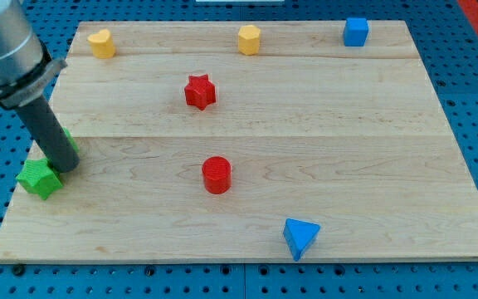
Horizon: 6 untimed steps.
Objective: Push the green circle a bit up
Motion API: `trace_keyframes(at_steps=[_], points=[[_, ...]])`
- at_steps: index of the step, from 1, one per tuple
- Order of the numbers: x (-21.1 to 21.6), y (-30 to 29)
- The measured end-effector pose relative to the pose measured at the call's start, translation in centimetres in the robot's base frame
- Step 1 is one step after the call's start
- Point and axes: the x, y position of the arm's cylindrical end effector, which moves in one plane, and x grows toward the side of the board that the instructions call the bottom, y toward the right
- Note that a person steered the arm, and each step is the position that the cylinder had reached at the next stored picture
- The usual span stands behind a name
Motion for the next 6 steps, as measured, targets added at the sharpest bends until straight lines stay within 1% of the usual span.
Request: trace_keyframes(at_steps=[1, 2, 3, 4, 5, 6], points=[[-1.2, -1.2], [0.5, -3.1], [-1.3, -6.6], [-4.3, -1.9], [-5.7, -0.2], [-5.1, 1.2]])
